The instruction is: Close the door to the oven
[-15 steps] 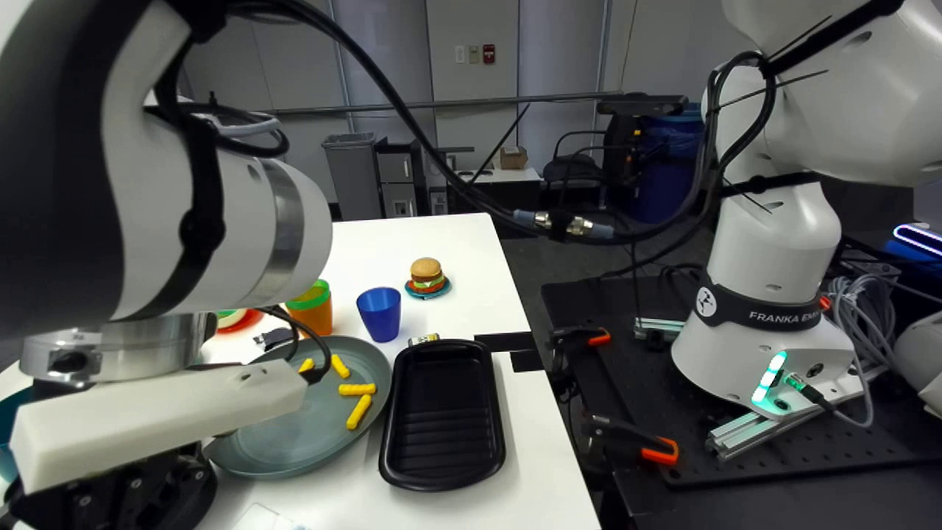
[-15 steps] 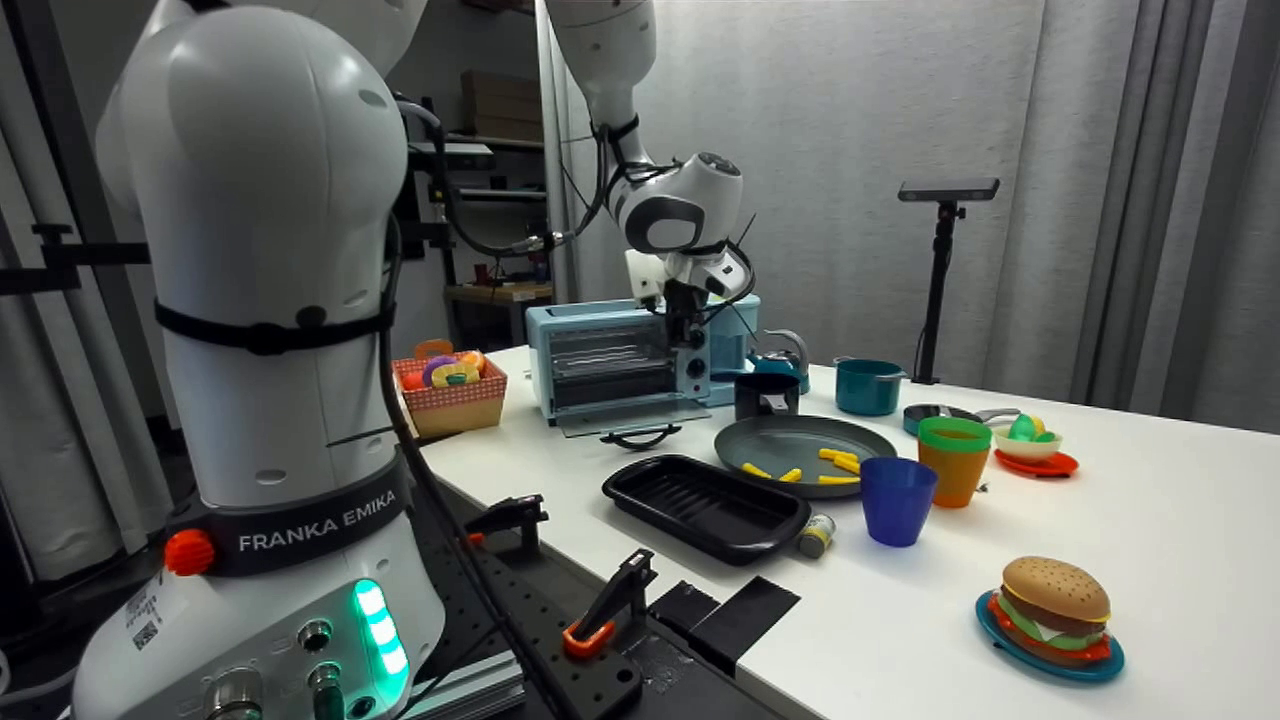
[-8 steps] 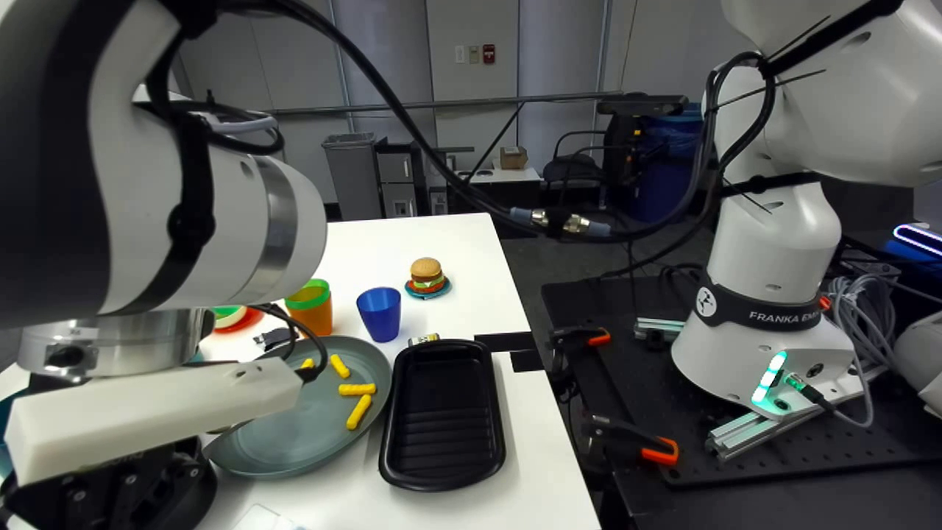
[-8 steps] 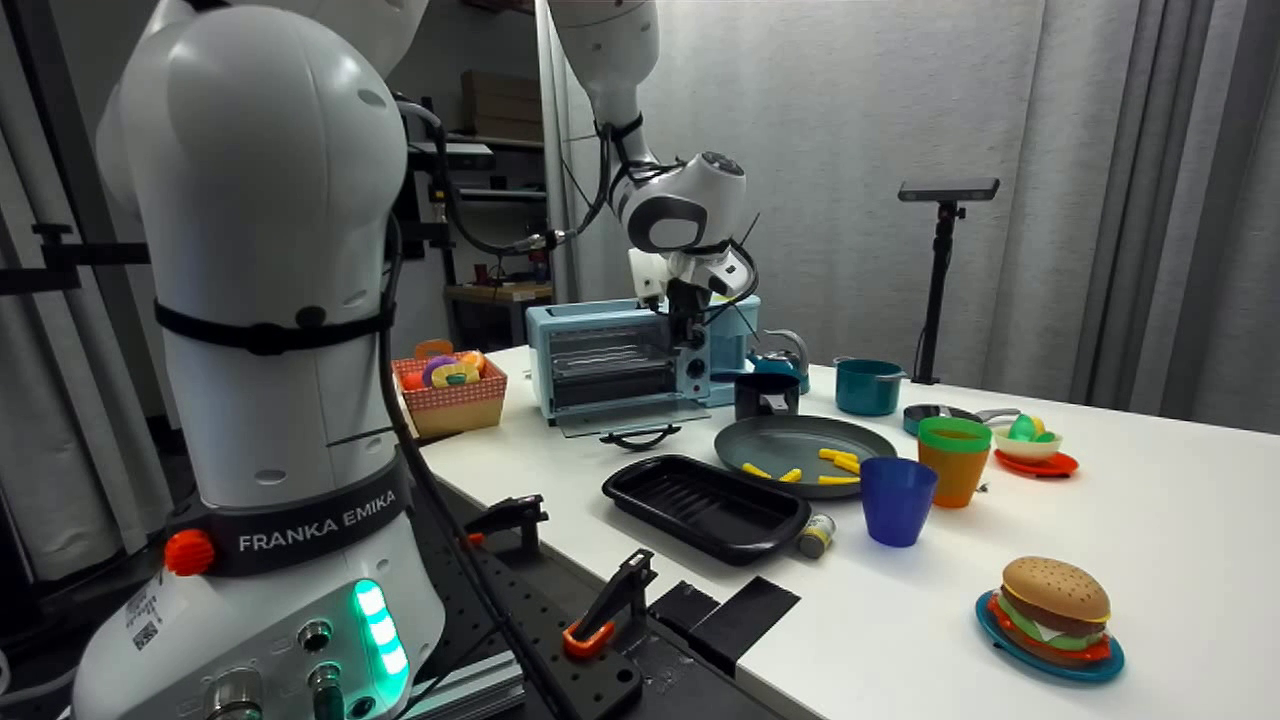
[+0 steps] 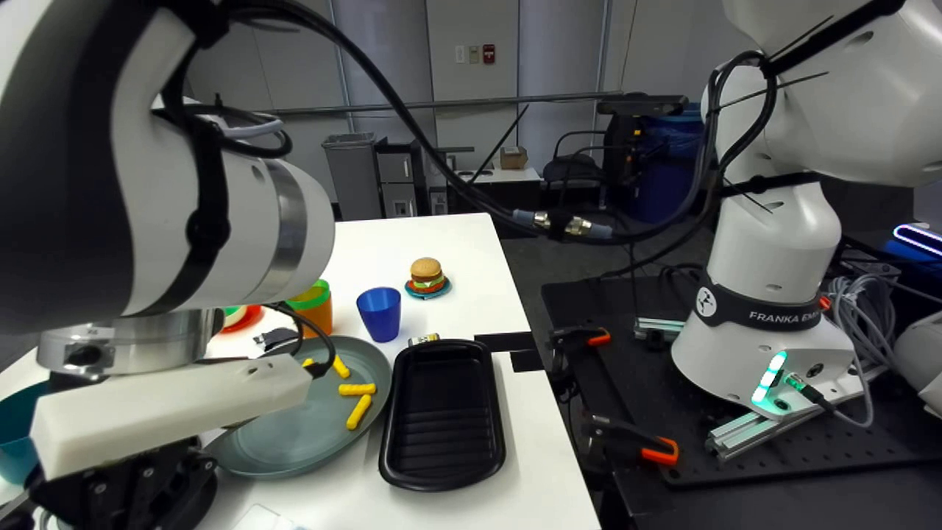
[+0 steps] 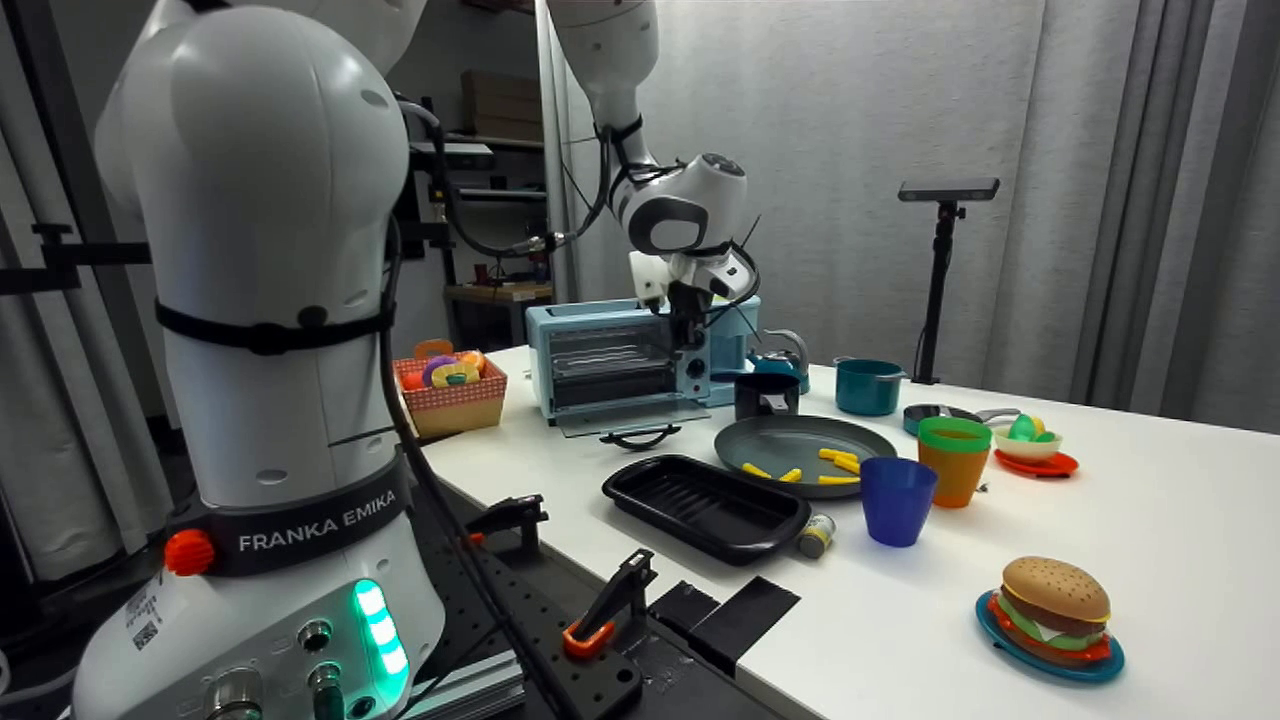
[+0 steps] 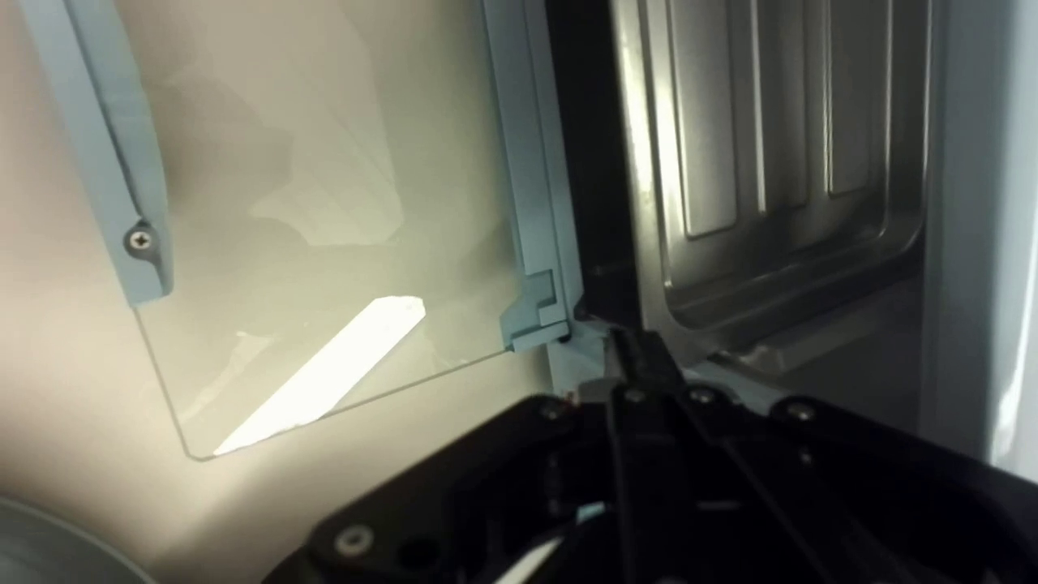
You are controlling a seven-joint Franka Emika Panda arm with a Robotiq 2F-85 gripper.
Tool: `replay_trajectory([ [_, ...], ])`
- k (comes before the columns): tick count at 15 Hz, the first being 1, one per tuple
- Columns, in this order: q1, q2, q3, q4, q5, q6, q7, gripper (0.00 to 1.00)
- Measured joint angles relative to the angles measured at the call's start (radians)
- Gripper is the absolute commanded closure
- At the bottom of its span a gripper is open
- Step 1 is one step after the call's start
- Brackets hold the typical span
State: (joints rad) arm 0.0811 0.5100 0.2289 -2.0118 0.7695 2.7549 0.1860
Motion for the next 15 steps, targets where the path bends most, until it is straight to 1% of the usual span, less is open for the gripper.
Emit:
replay_trajectory([
  [3, 0.018, -0.018, -0.036, -0.026, -0.039, 0.0, 0.03, 1.0],
  [8, 0.055, -0.062, -0.115, -0.081, -0.181, -0.01, 0.153, 1.0],
  [13, 0.069, -0.089, -0.169, -0.118, -0.314, -0.062, 0.274, 1.0],
  [15, 0.071, -0.092, -0.182, -0.122, -0.351, -0.082, 0.31, 1.0],
])
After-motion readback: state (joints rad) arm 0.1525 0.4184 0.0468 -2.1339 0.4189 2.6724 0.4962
